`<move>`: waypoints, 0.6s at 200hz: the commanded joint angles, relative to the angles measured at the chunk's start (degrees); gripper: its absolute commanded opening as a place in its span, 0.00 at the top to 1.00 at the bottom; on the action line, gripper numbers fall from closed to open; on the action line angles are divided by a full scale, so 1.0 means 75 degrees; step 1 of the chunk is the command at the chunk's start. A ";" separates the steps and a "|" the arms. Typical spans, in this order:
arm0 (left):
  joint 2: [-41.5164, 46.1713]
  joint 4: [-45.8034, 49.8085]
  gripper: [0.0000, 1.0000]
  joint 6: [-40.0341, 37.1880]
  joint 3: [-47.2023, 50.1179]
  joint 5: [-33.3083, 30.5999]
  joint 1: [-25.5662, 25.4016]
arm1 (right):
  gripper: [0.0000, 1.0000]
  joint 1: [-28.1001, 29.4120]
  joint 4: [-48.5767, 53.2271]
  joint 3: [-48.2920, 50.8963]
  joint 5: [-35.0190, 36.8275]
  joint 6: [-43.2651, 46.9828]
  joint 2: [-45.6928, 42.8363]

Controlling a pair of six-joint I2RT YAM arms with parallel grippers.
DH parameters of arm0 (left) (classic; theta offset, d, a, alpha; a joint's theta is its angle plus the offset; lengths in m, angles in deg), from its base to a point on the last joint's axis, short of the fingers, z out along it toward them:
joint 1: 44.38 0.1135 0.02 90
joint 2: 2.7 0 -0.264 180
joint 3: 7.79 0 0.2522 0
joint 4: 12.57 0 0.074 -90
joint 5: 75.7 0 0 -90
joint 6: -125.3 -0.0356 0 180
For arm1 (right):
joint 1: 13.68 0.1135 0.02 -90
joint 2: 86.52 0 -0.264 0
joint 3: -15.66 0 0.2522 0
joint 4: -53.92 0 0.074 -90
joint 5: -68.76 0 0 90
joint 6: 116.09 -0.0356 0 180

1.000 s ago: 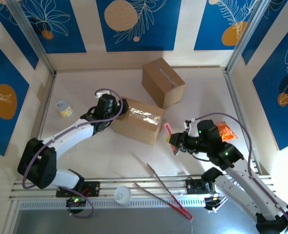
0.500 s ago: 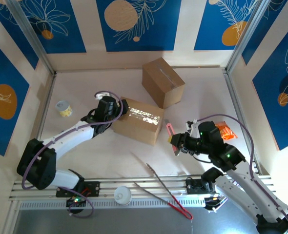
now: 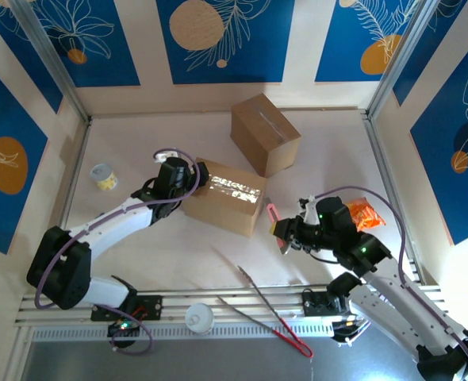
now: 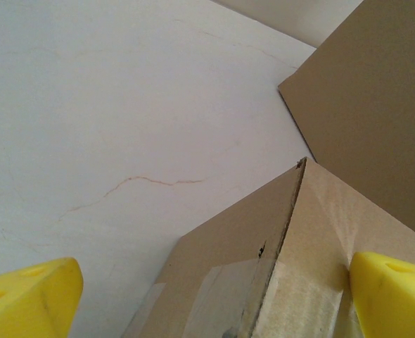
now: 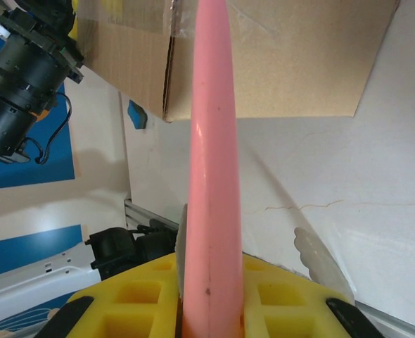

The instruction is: Unpack the express box

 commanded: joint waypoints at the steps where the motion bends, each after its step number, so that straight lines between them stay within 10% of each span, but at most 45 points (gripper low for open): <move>1: -0.0480 0.2564 0.05 -0.0276 0.0723 0.0009 -0.0110 | 1.00 -0.0094 -0.0241 -0.0196 -0.0114 0.0250 -0.0026; 120: -0.0494 0.2575 0.05 -0.0271 0.0723 0.0006 -0.0121 | 1.00 -0.0429 -0.0951 -0.0091 -0.0522 0.0195 0.0429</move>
